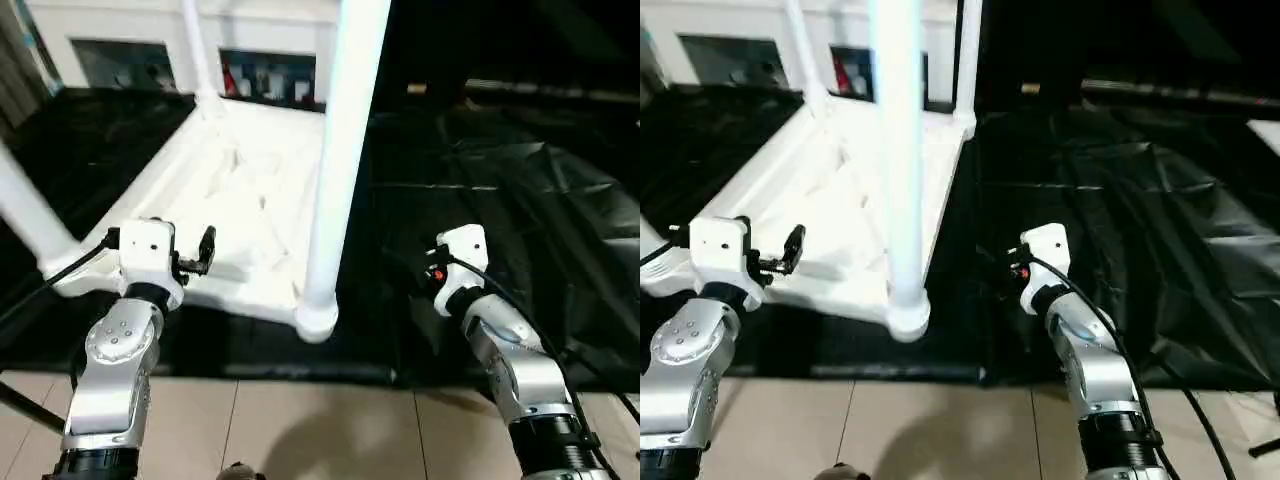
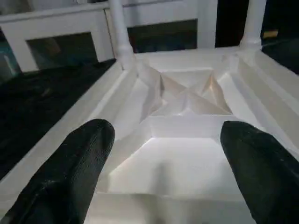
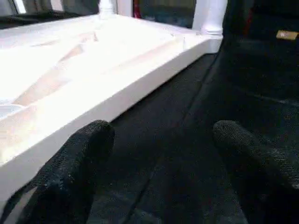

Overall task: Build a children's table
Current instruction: Rotate table base

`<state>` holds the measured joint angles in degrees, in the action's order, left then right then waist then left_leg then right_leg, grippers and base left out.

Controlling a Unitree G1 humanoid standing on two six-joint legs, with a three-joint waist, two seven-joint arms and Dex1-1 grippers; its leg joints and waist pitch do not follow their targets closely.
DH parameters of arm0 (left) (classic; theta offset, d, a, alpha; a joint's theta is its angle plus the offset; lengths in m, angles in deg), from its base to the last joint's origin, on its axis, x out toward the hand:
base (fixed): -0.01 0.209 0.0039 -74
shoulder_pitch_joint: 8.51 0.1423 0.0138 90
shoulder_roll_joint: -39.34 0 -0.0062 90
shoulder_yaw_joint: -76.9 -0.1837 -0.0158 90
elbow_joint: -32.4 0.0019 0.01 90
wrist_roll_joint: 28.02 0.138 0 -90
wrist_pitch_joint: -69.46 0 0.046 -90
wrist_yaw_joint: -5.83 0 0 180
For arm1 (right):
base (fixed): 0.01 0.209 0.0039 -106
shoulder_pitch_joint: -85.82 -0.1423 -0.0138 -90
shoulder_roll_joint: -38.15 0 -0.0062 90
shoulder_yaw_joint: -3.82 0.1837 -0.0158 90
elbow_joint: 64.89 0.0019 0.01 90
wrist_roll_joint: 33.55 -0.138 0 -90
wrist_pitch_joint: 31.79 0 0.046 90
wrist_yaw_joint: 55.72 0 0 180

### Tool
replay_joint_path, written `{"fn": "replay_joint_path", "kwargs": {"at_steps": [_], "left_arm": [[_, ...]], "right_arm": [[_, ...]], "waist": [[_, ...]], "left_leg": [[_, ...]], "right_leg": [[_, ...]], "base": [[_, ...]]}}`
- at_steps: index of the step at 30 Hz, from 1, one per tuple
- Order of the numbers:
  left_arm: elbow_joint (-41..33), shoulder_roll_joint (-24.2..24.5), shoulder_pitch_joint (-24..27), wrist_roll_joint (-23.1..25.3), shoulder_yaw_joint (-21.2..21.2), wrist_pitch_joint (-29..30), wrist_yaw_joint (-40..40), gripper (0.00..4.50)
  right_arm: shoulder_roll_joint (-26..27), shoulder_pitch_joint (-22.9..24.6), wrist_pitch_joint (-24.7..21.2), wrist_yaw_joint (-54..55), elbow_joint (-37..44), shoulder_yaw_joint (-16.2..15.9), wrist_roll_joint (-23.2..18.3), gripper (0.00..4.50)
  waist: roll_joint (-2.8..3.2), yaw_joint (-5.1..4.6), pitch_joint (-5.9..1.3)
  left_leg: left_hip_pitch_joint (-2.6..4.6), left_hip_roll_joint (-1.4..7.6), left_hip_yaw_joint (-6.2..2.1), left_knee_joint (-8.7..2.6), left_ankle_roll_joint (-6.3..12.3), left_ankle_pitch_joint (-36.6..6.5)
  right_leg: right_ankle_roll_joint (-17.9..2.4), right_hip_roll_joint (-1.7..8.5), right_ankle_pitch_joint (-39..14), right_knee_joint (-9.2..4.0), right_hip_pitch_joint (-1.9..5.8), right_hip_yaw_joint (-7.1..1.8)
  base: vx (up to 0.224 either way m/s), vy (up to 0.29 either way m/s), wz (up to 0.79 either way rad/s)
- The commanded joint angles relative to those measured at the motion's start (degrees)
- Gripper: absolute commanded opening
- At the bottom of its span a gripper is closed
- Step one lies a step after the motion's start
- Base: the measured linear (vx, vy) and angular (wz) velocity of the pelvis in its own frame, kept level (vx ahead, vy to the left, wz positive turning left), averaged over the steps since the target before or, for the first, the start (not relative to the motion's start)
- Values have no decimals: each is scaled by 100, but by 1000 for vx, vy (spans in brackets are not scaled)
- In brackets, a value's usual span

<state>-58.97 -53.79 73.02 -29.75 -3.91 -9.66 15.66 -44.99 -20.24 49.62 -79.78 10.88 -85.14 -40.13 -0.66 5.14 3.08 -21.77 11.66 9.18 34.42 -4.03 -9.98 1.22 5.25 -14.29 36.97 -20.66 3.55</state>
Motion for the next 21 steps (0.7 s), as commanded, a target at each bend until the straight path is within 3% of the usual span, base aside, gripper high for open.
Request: {"fn": "replay_joint_path", "kwargs": {"at_steps": [1,3,4,5,6,7,8,9,10,11,12,13,14,15,16,17,18,19,20,21], "left_arm": [[13,8,-9,-106,36,-28,76,425],[18,12,-29,-124,38,-20,83,425],[27,18,-37,-122,35,-17,79,425],[6,17,-28,-145,37,1,84,425],[0,17,-25,-155,36,7,86,425],[-26,18,-7,-171,36,16,89,425],[-39,20,2,-174,36,24,90,425],[-54,27,17,-181,35,33,95,425],[-64,34,30,-192,37,34,102,425],[-63,41,34,-199,38,35,105,425],[-57,51,37,-204,38,34,106,425],[-53,58,40,-205,38,32,108,425],[-39,60,33,-211,39,31,108,425],[-27,60,21,-208,34,29,107,425],[-21,61,14,-208,30,28,109,425],[-20,61,13,-210,28,28,111,425],[-20,60,12,-211,26,28,113,425],[-6,67,-9,-211,6,24,115,425],[-15,68,0,-217,-3,22,124,425],[-19,69,4,-220,-5,22,127,425]], "right_arm": [[-2,-72,-50,-5,-41,-8,-31,388],[-35,-72,-24,-46,-40,-118,66,388],[-50,-70,-3,-61,-45,-171,117,388],[-48,-73,-1,-50,-75,-210,159,388],[-46,-78,-2,-46,-93,-219,167,388],[-44,-91,-2,-75,-136,-244,160,388],[-39,-96,0,-77,-146,-244,151,388],[-26,-103,4,-67,-153,-240,138,388],[10,-93,-20,-63,-140,-201,73,388],[27,-91,-55,-38,-132,-174,44,388],[34,-90,-81,-12,-129,-155,22,388],[33,-88,-90,0,-127,-149,13,388],[16,-84,-74,-5,-133,-159,18,388],[8,-83,-61,-10,-142,-161,22,388],[2,-81,-52,-14,-147,-164,26,388],[0,-80,-50,-13,-147,-164,28,388],[-1,-80,-48,-13,-147,-164,29,388],[-2,-103,-37,-3,-180,-142,39,388],[-1,-106,-33,7,-185,-132,43,388],[-1,-106,-32,11,-186,-128,44,388]], "waist": [[33,-13,-227],[34,-56,-146],[55,-132,-101],[242,30,-115],[337,187,-150],[215,71,-278],[-177,4,-127],[-214,-90,69],[-58,-145,67],[-16,-121,33],[162,-85,-29],[326,-311,-100],[323,-373,-266],[328,-399,-270],[324,-410,-254],[208,-451,-310],[125,-474,-333],[-215,-442,-348],[-416,-336,-429],[-386,-193,-272]], "left_leg": [[296,131,-58,-518,-416,-3001],[469,89,-89,-503,-472,-3774],[641,70,-114,-469,-478,-4313],[-374,-107,-186,-987,-168,-4560],[-624,-215,-89,-1214,-195,-4789],[-469,-378,-2,-1025,19,-3978],[413,-308,-130,512,237,-2586],[555,-350,-208,1136,372,-1543],[-44,-63,-467,1222,383,-1169],[471,38,-427,661,129,-2272],[783,70,-418,290,-32,-2863],[1079,368,-833,-603,-185,-3960],[1292,542,-1053,-661,180,-3684],[1290,505,-1033,-615,472,-3300],[1242,415,-905,-567,997,-2512],[1281,401,-797,-551,1467,-1702],[1295,357,-721,-561,1595,-1332],[963,-186,-278,-425,1412,-1305],[769,-548,-96,-170,1226,-1502],[714,-627,-122,175,1085,-1693]], "right_leg": [[-555,279,-2850,-736,62,-190],[-256,225,-3859,-933,-1,-39],[-151,128,-4166,-1065,20,184],[4,125,-3948,-457,984,460],[-135,-86,-3165,170,1280,454],[-308,-23,-2925,137,1171,286],[-593,1087,-5711,-1363,272,129],[-884,1344,-6607,-1786,-71,213],[-922,1711,-6272,-1530,781,77],[-1009,1059,-5292,-1197,715,173],[-1136,678,-4336,-1040,661,310],[-1052,-80,-1757,25,241,351],[-541,-69,-720,421,-58,259],[-348,-57,-519,473,-183,234],[-196,-42,-204,568,-391,248],[-216,24,226,516,-529,215],[-283,74,481,431,-587,175],[-704,342,564,-229,-103,-199],[-802,393,83,-356,365,-523],[-1275,764,-1554,-808,393,-840]], "base": [[-101,11,-5],[-45,9,-5],[-61,29,-10],[-61,29,-10],[-89,72,21],[-54,13,62],[-54,13,62],[63,-24,64],[103,86,44],[103,86,44],[42,95,41],[31,47,26],[31,47,26],[108,60,-3],[137,56,-7],[137,56,-7],[151,18,-1],[186,-27,-1],[186,-27,-1],[192,-56,11]]}}
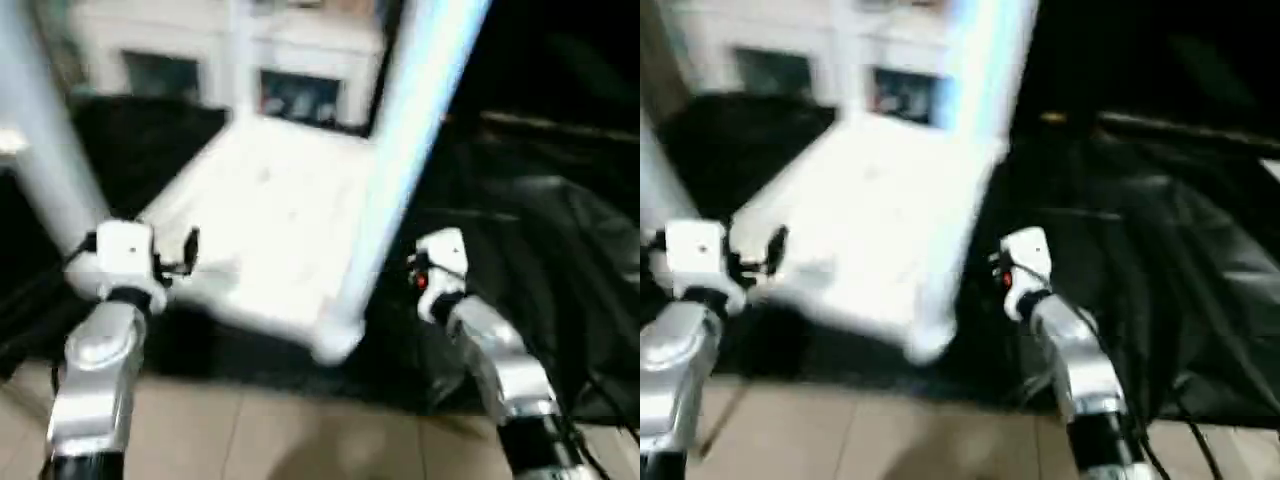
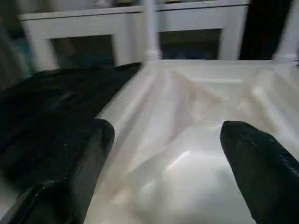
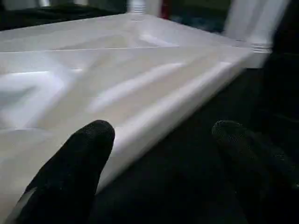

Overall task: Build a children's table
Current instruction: Rotate table base

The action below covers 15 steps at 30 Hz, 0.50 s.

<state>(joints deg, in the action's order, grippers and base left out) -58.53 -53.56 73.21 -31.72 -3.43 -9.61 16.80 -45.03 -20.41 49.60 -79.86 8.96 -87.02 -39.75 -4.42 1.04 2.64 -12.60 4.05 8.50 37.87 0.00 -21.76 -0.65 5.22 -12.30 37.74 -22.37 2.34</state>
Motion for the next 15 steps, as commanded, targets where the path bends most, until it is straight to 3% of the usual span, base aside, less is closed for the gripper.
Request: {"fn": "replay_joint_path", "kwargs": {"at_steps": [1,2,3,4,5,6,7,8,9,10,11,12,13,14,15], "left_arm": [[-68,47,-7,-27,-63,18,22,425],[-72,56,1,-43,-84,21,46,425],[-77,62,12,-46,-101,19,71,425],[-85,65,29,-48,-117,-17,113,425],[-85,65,29,-48,-117,-17,113,425],[-119,65,80,-132,-140,-30,255,425],[-145,83,151,-274,-183,-84,510,425],[-156,118,212,-409,-228,-160,768,425],[-153,169,283,-541,-278,-301,1058,425],[-134,225,338,-610,-319,-477,1232,425],[-127,252,347,-624,-335,-487,1290,425],[-84,473,403,-753,-458,-504,1759,425],[-74,654,397,-868,-541,-425,2144,425],[-97,827,387,-1022,-620,-264,2548,425],[-162,1064,300,-1282,-720,-7,3166,425]], "right_arm": [[4,-87,-33,45,9,78,9,388],[10,-80,-39,62,14,110,2,388],[11,-68,-43,64,25,130,-14,388],[1,-54,-43,81,40,131,-33,388],[1,-54,-43,81,40,131,-33,388],[-20,-27,-51,94,79,132,-61,388],[-49,-1,-61,96,123,141,-90,388],[-68,17,-74,86,163,155,-109,388],[-90,36,-86,64,205,178,-133,388],[-106,46,-89,38,227,207,-148,388],[-112,49,-88,30,230,213,-151,388],[-168,70,-68,-45,246,254,-168,388],[-228,74,-57,-112,245,285,-188,388],[-286,73,-35,-176,235,312,-207,388],[-416,46,8,-316,187,349,-248,388]], "waist": [[-13,325,-314],[44,405,-364],[60,391,-366],[170,442,-357],[287,434,-278],[575,453,-322],[690,345,-291],[731,158,-455],[673,182,-481],[664,295,-488],[521,370,-545],[439,405,-563],[335,455,-507],[265,479,-460],[304,516,-427]], "left_leg": [[-567,164,-264,404,406,-167],[-869,212,-404,542,40,360],[-996,259,-447,602,-105,585],[-1131,379,-500,522,-318,1021],[-1137,527,-475,129,-301,1584],[-896,635,-385,-557,-102,2261],[-778,845,-524,-682,173,1905],[-289,1351,-950,-583,1142,2380],[-227,1393,-985,-460,1506,3078],[-321,1318,-924,-288,1786,4927],[-362,1145,-814,-111,1591,6299],[-421,952,-711,-38,1398,6481],[-701,552,-383,-115,1030,5319],[-908,470,-259,-276,695,3709],[-892,555,-213,-417,424,2164]], "right_leg": [[-1942,1120,-2970,-1013,962,-1076],[-2246,1016,-2157,-855,1094,-986],[-2428,986,-1511,-801,1104,-934],[-2666,914,-399,-771,1060,-704],[-2480,639,-202,-799,825,-269],[-1693,66,-520,-683,676,189],[-1280,-215,-505,-408,476,257],[-728,-176,-494,179,-4,178],[-540,-87,-302,205,-102,98],[-189,25,377,149,-208,-56],[19,148,1139,-54,-237,-235],[-1,183,1585,-156,-206,-301],[-189,131,2028,-235,-4,-316],[-388,198,1970,-262,178,-362],[-616,243,1212,-352,207,-360]], "base": [[198,-29,7],[198,-29,7],[204,-7,-7],[176,5,-4],[257,58,2],[164,65,4],[163,100,2],[82,47,-4],[165,78,1],[134,65,7],[134,65,7],[17,69,5],[0,0,0],[-62,-7,2],[0,0,0]]}}
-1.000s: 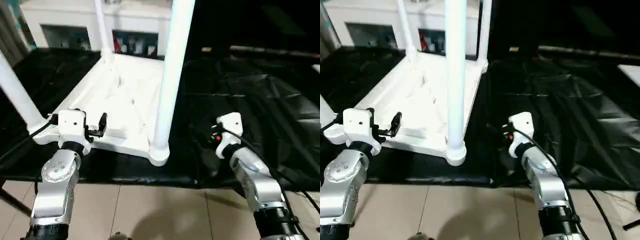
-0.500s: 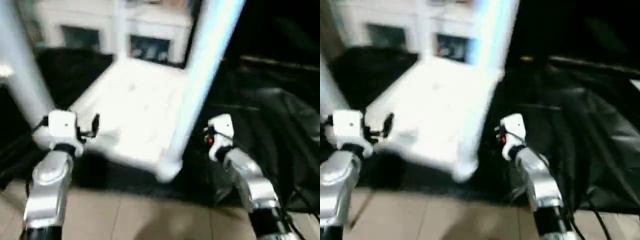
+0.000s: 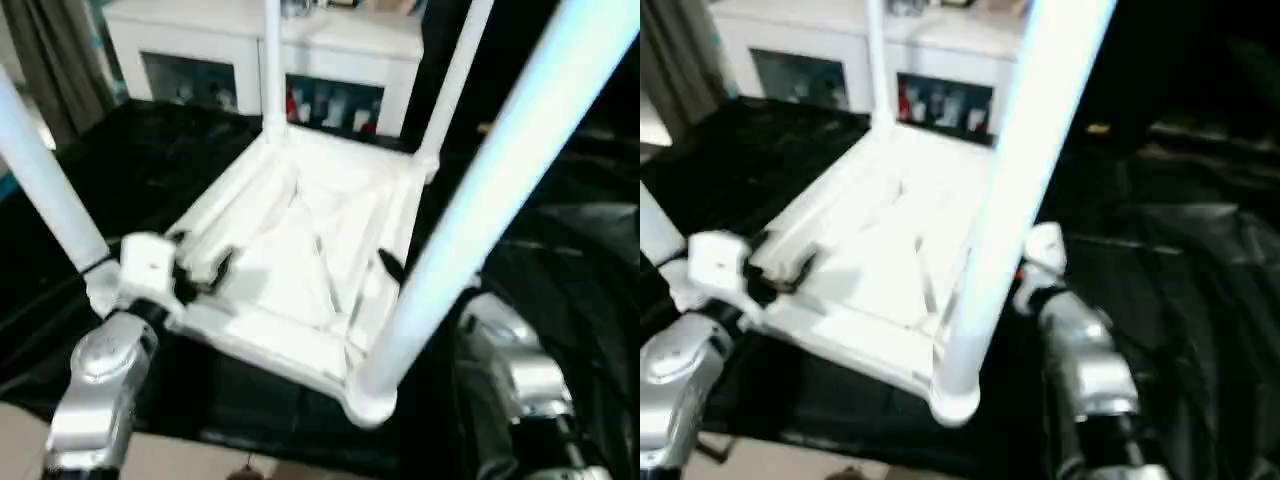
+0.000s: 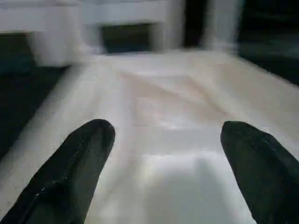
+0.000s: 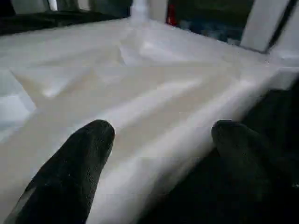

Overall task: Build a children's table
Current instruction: Rotate table base

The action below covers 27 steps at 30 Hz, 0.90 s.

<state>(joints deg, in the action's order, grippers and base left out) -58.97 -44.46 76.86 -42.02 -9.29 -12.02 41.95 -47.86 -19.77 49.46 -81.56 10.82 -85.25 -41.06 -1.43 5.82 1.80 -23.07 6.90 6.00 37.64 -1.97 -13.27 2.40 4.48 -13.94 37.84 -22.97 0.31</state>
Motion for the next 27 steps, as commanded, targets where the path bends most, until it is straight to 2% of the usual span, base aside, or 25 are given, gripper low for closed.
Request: {"fn": "replay_joint_path", "kwargs": {"at_steps": [1,2,3,4,5,6,7,8,9,10,11,13,14,15,17,18,19,20,21,22,24,25,26,27], "left_arm": [[-118,155,-65,-252,-133,235,651,425],[-122,203,-91,-306,-147,269,776,425],[-57,356,-258,-331,-274,276,1135,425],[-10,422,-339,-321,-344,275,1297,425],[49,505,-438,-319,-460,292,1545,438],[91,603,-530,-330,-611,384,1831,438],[166,689,-635,-304,-769,411,2048,438],[262,831,-782,-307,-1047,556,2447,438],[333,895,-874,-260,-1200,565,2622,438],[402,934,-953,-195,-1322,541,2745,438],[413,939,-965,-184,-1340,536,2764,438],[632,988,-1209,-4,-1605,563,3091,438],[708,1015,-1268,64,-1687,545,3210,438],[733,1051,-1295,116,-1778,600,3298,438],[778,1149,-1393,165,-1945,720,3512,438],[777,1190,-1400,199,-2004,741,3567,438],[815,1270,-1449,234,-2082,792,3661,438],[815,1270,-1449,234,-2082,792,3661,438],[849,1273,-1466,230,-2106,790,3666,438],[862,1275,-1448,227,-2130,775,3674,438],[900,1268,-1395,245,-2147,708,3663,438],[941,1262,-1382,253,-2160,687,3697,423],[996,1251,-1403,268,-2177,667,3734,423],[1040,1237,-1411,271,-2206,666,3780,405]], "right_arm": [[-132,-17,22,-145,1,172,-118,388],[-164,-21,33,-181,-8,172,-132,388],[-295,-45,62,-341,-30,161,-148,388],[-364,-58,53,-436,-35,147,-167,388],[-458,-74,50,-603,-39,115,-194,388],[-561,-84,39,-791,-35,75,-219,388],[-671,-99,8,-970,-33,29,-229,388],[-860,-97,-19,-1278,-27,-68,-216,388],[-961,-95,-37,-1422,-20,-109,-202,388],[-1040,-90,-53,-1525,-14,-137,-193,388],[-1052,-89,-55,-1540,-13,-142,-191,388],[-1291,-66,-110,-1877,101,-221,-221,388],[-1370,-37,-145,-1997,172,-254,-254,388],[-1463,28,-226,-2154,299,-285,-321,388],[-1713,146,-451,-2605,614,-381,-488,388],[-1839,237,-517,-2806,776,-439,-544,388],[-2238,432,-788,-3376,1243,-653,-705,388],[-2238,432,-788,-3376,1243,-653,-705,388],[-2412,517,-858,-3569,1424,-745,-722,388],[-2510,598,-884,-3662,1546,-796,-719,388],[-2554,697,-856,-3683,1656,-828,-680,388],[-2552,721,-861,-3684,1687,-830,-668,388],[-2552,690,-890,-3695,1664,-839,-670,388],[-2532,670,-898,-3674,1625,-845,-659,388]], "waist": [[24,29,-316],[60,-13,-268],[79,-19,-248],[86,-35,-218],[77,-77,-148],[121,-64,-138],[72,-94,-88],[84,-90,-104],[86,-84,-112],[91,-88,-130],[98,-84,-153],[109,-94,-169],[148,-109,-169],[109,-114,-172],[125,-97,-184],[134,-83,-199],[207,-99,-201],[172,-89,-208],[169,-86,-221],[184,-85,-226],[248,-98,-238],[259,-106,-241],[233,-118,-237],[236,-119,-235]], "left_leg": [[157,308,41,-472,516,747],[183,391,48,-598,299,-103],[210,419,61,-643,221,-484],[271,462,115,-705,102,-1172],[260,479,128,-783,-65,-1752],[308,492,133,-792,-159,-1996],[355,506,152,-812,-281,-2412],[352,510,148,-826,-352,-2398],[352,508,148,-829,-348,-2333],[335,514,159,-830,-318,-2119],[298,520,168,-825,-285,-1836],[284,514,184,-805,-221,-1626],[270,514,195,-805,-209,-1566],[257,509,199,-800,-181,-1527],[247,520,207,-782,-65,-1307],[258,533,213,-764,-33,-1221],[250,533,217,-757,11,-1127],[234,543,216,-743,88,-979],[244,545,226,-730,131,-894],[224,538,231,-718,190,-788],[241,551,236,-710,206,-742],[247,549,244,-707,201,-754],[249,554,248,-712,204,-783],[255,557,250,-717,205,-796]], "right_leg": [[-1051,327,1021,-389,294,-158],[-1279,303,405,-443,300,-136],[-1340,292,118,-471,291,-119],[-1377,291,-518,-548,253,-126],[-1289,295,-1293,-615,248,-129],[-1221,309,-1654,-650,208,-136],[-1055,321,-2341,-729,165,-148],[-931,351,-2610,-747,190,-165],[-881,347,-2641,-755,193,-167],[-886,334,-2378,-736,192,-180],[-965,340,-1997,-699,226,-179],[-1085,310,-1645,-660,240,-164],[-1164,309,-1502,-667,245,-159],[-1176,299,-1458,-659,264,-154],[-1271,301,-1167,-633,297,-148],[-1308,302,-1022,-613,286,-155],[-1395,282,-722,-598,296,-145],[-1446,275,-391,-573,336,-138],[-1497,283,-251,-561,325,-133],[-1572,284,-102,-541,334,-123],[-1705,287,67,-528,321,-114],[-1732,284,90,-538,318,-111],[-1773,278,111,-540,325,-108],[-1787,280,95,-542,323,-108]], "base": [[-62,-65,-1],[0,0,0],[-73,-61,2],[-77,-49,3],[-77,-49,3],[-77,-43,2],[-69,-29,1],[-69,-29,1],[-56,-14,-2],[0,0,0],[0,0,0],[0,0,0],[0,0,0],[0,0,0],[0,0,0],[0,0,0],[0,0,0],[0,0,0],[0,0,0],[0,0,0],[0,0,0],[0,0,0],[0,0,0],[0,0,0]]}}
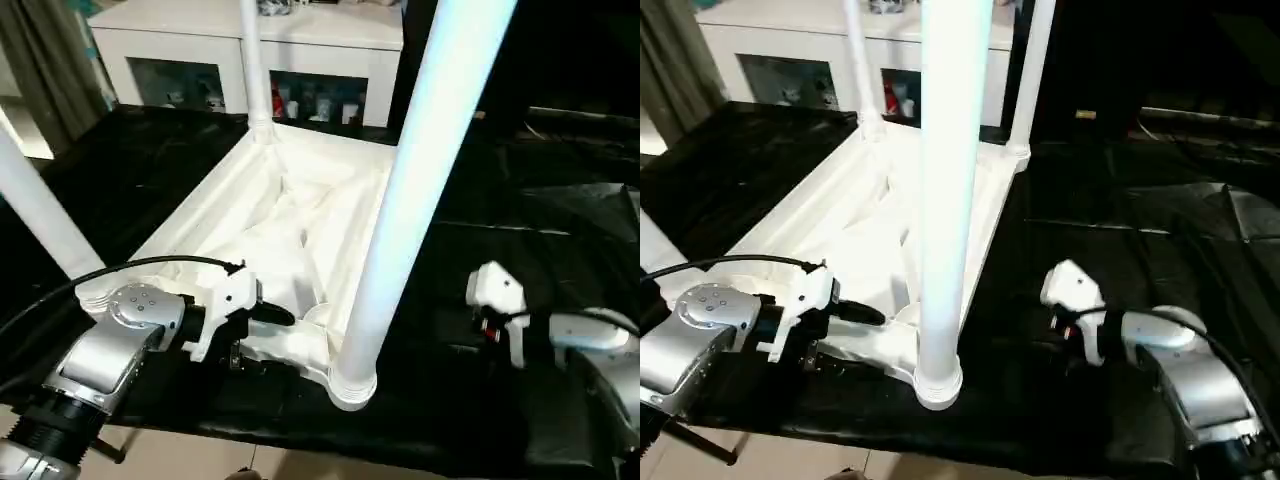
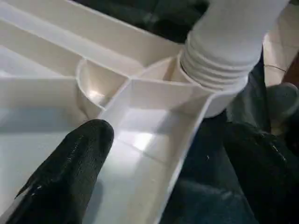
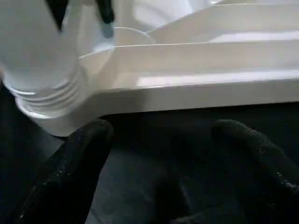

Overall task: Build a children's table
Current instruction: Rotate table base

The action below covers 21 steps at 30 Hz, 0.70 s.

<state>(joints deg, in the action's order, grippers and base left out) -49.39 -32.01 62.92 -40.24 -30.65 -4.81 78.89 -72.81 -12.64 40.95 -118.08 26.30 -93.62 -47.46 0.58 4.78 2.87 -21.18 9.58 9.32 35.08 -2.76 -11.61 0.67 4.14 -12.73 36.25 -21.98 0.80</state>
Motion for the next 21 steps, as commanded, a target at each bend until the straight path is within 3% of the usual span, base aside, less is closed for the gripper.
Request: {"fn": "replay_joint_path", "kwargs": {"at_steps": [1,2,9,10,11,12,18,19,20,21], "left_arm": [[94,-4,-19,98,-98,-43,121,405],[112,11,-43,121,-160,-18,186,402],[510,133,-184,305,-220,-214,243,339],[526,150,-170,340,-226,-256,225,327],[528,150,-233,311,-225,-216,293,313],[528,150,-233,311,-225,-216,293,313],[933,-90,-719,488,-427,-373,410,262],[988,-170,-839,516,-467,-373,441,251],[1019,-265,-881,500,-492,-378,463,244],[1041,-328,-903,487,-507,-386,481,239]], "right_arm": [[-47,-33,-73,-7,99,-16,-30,388],[-64,-27,-113,16,126,-47,-32,388],[60,-66,-87,40,102,-330,166,388],[68,-55,-63,60,115,-381,225,388],[29,-60,-116,-18,231,-420,196,388],[29,-60,-116,-18,231,-420,196,388],[-230,18,31,-145,206,-504,362,388],[-247,34,27,-164,220,-458,310,388],[-218,113,28,-74,248,-467,345,388],[-197,166,34,-1,266,-486,380,388]], "waist": [[42,-6,-328],[64,2,-320],[37,16,-305],[22,14,-310],[-75,0,-309],[-12,31,-316],[-13,57,-309],[122,70,-321],[27,36,-320],[26,41,-325]], "left_leg": [[77,291,-70,-467,266,-1053],[82,296,-70,-477,224,-1159],[96,310,-49,-502,80,-1326],[102,317,-50,-506,66,-1321],[91,324,-40,-508,96,-1258],[100,325,-46,-503,111,-1189],[113,322,-25,-492,98,-1140],[96,324,-51,-492,63,-1115],[101,321,-29,-485,80,-1142],[94,321,-33,-482,94,-1107]], "right_leg": [[-1628,318,-149,-403,212,-162],[-1628,326,-302,-411,210,-166],[-1495,334,-655,-438,188,-178],[-1486,336,-623,-434,188,-176],[-1480,336,-557,-438,200,-177],[-1488,352,-543,-415,194,-180],[-1478,358,-509,-433,195,-187],[-1499,376,-390,-396,207,-184],[-1514,360,-305,-422,212,-184],[-1533,365,-240,-412,222,-184]], "base": [[0,0,0],[0,0,0],[0,0,0],[0,0,0],[0,0,0],[0,0,0],[0,0,0],[0,0,0],[0,0,0],[0,0,0]]}}
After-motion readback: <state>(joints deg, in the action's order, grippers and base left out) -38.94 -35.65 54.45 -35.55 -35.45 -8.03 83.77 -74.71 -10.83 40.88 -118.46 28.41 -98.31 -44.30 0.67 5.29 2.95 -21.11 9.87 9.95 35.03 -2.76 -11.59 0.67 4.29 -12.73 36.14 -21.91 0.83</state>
